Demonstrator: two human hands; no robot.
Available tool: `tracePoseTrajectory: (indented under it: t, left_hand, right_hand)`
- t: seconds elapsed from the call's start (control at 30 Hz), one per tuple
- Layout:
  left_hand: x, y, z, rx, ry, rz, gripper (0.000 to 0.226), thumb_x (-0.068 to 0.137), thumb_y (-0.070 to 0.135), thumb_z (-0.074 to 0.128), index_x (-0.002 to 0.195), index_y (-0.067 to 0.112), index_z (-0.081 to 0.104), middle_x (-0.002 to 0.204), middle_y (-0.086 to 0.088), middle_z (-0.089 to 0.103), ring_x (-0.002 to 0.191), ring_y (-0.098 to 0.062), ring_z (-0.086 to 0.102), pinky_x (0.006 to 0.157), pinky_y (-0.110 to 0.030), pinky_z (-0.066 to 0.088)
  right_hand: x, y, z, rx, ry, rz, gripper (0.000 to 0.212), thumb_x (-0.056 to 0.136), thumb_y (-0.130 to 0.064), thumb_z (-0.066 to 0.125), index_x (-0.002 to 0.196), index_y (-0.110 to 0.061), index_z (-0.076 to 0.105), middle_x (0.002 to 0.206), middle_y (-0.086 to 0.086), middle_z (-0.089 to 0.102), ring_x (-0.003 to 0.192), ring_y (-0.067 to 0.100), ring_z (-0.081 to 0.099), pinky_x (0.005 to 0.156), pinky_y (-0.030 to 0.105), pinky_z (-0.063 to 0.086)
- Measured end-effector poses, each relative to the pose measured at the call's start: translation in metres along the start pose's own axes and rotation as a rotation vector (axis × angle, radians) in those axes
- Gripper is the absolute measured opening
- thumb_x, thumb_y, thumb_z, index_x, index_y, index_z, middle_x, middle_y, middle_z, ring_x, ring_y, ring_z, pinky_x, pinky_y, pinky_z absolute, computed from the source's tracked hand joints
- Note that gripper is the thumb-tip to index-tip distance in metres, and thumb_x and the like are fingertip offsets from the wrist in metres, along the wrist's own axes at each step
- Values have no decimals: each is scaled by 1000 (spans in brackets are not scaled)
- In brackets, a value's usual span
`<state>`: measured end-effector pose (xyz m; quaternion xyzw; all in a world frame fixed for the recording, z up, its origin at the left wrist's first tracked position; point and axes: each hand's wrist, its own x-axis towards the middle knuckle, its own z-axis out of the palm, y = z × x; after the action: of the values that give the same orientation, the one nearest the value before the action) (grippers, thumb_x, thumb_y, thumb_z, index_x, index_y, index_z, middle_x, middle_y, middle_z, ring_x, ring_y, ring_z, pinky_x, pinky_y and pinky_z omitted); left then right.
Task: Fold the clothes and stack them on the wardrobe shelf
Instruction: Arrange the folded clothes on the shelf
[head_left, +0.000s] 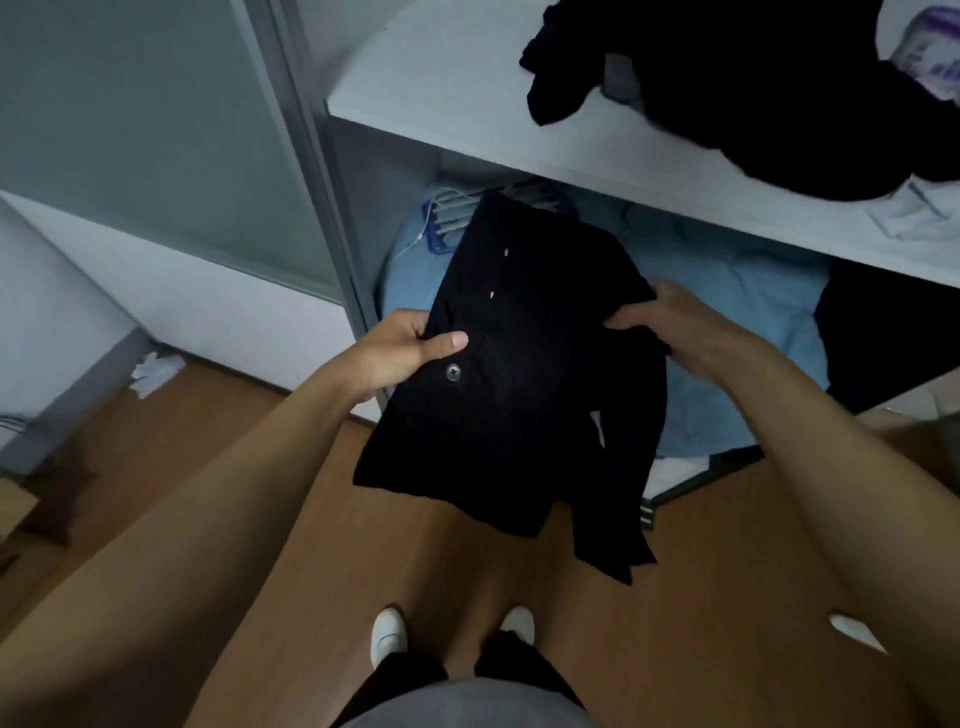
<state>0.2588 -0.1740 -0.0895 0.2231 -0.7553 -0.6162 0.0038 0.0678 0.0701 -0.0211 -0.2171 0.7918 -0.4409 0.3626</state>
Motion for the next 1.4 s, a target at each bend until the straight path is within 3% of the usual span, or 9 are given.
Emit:
tracePoseTrajectory:
  t: [0.07,0.17,0.4,0.57,0.73,0.87,1.0,1.2,1.4]
  left_hand:
    - [-4,4,-16,19,7,9,20,86,38,75,82,18,75,85,-6,78,80,-20,74,75,-30,58]
    - [-12,9,-38,35,-15,35,21,89,32,73,69,26,75,70,6,75,65,-8,71,59,-19,53]
    - [-48,-17,-128,196,-161,-15,41,77,54,76,105,24,71,102,1,76,96,-15,72,84,-29,55]
    - [-65,-90,-173,352,-177,-211,44,83,24,80,122,34,63,121,17,66,115,-2,59,93,-20,42]
    - [-46,-125,-126,259,2,-165,51,86,1,73,133,7,54,117,-2,60,107,-15,55,73,-5,43]
    - [-36,-140,-94,287,89,-212,28,92,2,63,120,-2,62,115,-19,66,109,-32,61,93,-35,50]
    - [-41,-131,-90,150,134,-143,7,97,15,61,96,12,67,90,-12,70,87,-28,65,73,-30,49]
    - [-35,-62,-66,-294,233,-114,23,83,25,73,71,11,59,78,-13,72,68,-21,70,72,-34,60]
    - [-40,-4,3,-360,12,-46,22,96,20,65,104,0,69,93,-17,77,83,-25,73,73,-28,59]
  right_hand:
    - [-2,-7,13,-219,-72,2,49,74,-39,84,118,-31,64,109,-7,72,102,12,68,91,23,50]
    - [-5,-18,57,-109,-85,-48,52,59,-64,85,103,-47,65,101,-23,73,96,-3,68,78,11,51]
    - [2,-33,130,381,276,-163,21,80,-39,80,89,-20,76,89,0,78,84,17,76,65,22,58]
    - [-7,-36,145,553,257,-113,35,87,-36,74,109,-9,72,103,10,77,97,25,74,75,29,59]
    - [-15,-39,161,687,235,-132,36,91,-30,70,118,-7,67,113,12,74,106,26,71,82,31,59]
    - [-21,-38,154,754,303,-145,41,90,-30,72,122,-6,63,114,11,74,107,25,70,83,32,58]
    - [-24,-25,129,641,501,-111,31,92,-31,70,112,-8,70,107,8,76,101,22,73,86,33,59]
    - [-28,17,118,360,672,-63,14,98,-26,61,93,-17,69,89,-3,72,87,14,69,77,24,56]
    - [-40,21,139,117,427,-228,15,103,-24,51,109,-22,65,99,-7,69,92,4,64,87,21,48]
